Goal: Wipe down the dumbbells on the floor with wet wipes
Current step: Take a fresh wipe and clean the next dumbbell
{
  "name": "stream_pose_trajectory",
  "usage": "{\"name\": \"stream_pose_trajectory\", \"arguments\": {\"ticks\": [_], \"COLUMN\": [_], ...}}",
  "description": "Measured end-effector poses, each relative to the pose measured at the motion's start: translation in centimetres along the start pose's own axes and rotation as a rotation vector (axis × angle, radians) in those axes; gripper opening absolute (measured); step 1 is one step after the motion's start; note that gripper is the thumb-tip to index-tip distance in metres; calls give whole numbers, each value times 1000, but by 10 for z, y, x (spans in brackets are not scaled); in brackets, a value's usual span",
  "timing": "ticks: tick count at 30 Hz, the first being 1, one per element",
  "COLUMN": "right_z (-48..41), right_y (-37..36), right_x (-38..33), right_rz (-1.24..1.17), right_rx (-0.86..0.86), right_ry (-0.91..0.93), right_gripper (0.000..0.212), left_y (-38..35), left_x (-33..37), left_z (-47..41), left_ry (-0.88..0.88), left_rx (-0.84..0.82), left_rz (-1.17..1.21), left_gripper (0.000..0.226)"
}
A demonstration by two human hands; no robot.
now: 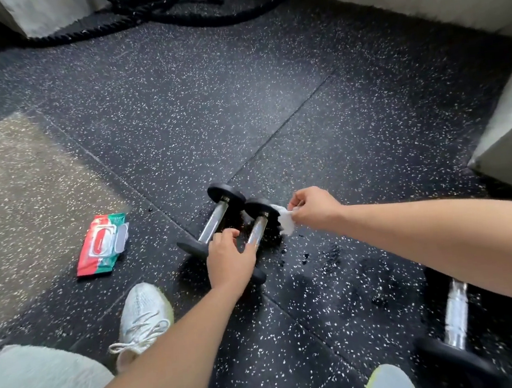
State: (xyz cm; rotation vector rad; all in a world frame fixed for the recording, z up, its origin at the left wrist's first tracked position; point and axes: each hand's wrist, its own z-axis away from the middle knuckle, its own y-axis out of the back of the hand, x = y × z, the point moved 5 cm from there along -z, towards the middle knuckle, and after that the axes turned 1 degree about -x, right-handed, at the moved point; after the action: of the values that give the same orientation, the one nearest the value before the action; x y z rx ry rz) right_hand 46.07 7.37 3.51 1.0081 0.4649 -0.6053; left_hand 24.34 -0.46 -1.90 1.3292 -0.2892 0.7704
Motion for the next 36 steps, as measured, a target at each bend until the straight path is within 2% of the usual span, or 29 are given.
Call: {"name": "stream_pose_trajectory", "arguments": {"ticks": [9, 11, 15, 19, 29, 33, 36], "right_z": [-15, -17, -22, -27, -27, -24, -22], "right_y": [-42, -48, -62, -81, -108, -104, -104], "right_x": [-3, 0, 4, 11, 16, 21, 20], "right_rz": [6, 29, 126, 161, 178, 37, -22], "right_rx": [9, 78, 312, 442, 430, 481, 497], "right_ry": [64, 113, 337, 417, 558, 479, 423], "right_gripper": [23, 22, 16, 6, 19, 18, 19], "left_y": [-25, -28, -31, -35, -32, -37, -45], "left_x": [-8, -10, -12, -13, -12, -18, -36], "left_z": [-13, -12, -12, -10, -7, 9, 33], "left_ry": [-135, -115, -129, -173, -200, -211, -71], "left_rx": [23, 59, 129, 179, 186, 197, 159], "left_rz": [-125, -105, -89, -79, -17, -5, 109], "left_gripper": [44, 42, 36, 38, 40, 57, 87]}}
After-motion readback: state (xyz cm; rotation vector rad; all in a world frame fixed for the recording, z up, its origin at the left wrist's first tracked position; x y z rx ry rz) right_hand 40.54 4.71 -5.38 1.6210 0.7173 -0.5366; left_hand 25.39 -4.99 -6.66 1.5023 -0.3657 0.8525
